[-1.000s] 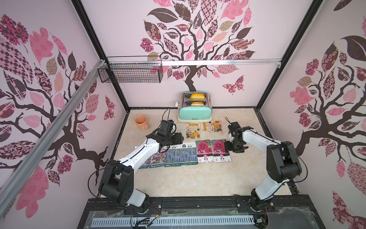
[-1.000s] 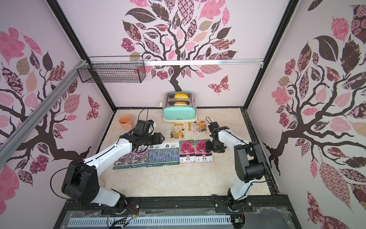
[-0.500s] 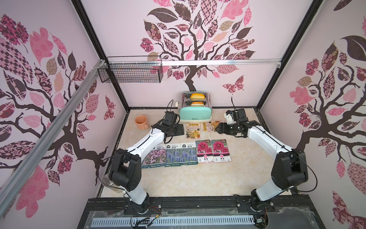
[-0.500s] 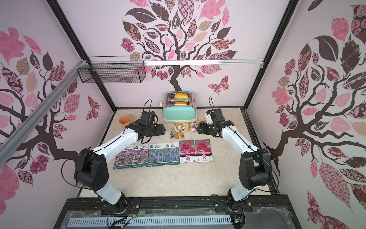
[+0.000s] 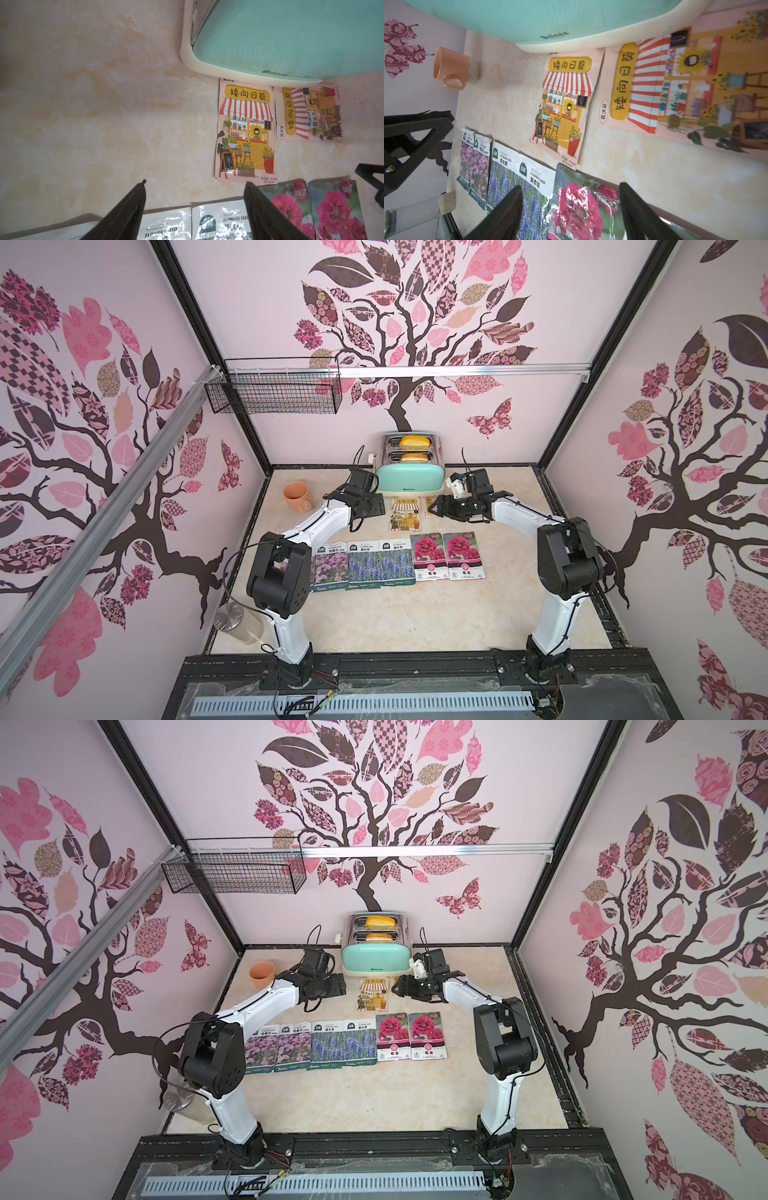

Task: Arrange the seed packets in a row
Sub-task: Pick up the seed packet from the center of the board.

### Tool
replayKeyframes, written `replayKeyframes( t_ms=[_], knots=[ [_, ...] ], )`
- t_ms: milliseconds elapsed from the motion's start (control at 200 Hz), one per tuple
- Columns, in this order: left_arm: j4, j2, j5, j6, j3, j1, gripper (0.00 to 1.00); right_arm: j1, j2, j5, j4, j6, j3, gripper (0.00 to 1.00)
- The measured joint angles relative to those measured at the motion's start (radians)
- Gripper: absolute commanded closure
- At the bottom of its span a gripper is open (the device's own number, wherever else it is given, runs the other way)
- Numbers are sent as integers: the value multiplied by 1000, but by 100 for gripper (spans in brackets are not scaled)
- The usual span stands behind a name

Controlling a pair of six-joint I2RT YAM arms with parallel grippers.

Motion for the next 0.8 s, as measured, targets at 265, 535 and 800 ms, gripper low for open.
replayKeyframes(
  t_ms=[265, 535, 800],
  knots=[
    [21, 52, 41, -11, 16, 70, 24, 40, 59, 35, 18, 4, 30, 26],
    [53, 154, 97, -3, 51, 69, 24, 47, 118, 70, -12, 9, 70, 27],
    [89, 236, 158, -2, 71, 69, 24, 65, 164, 77, -23, 21, 106, 29]
  ],
)
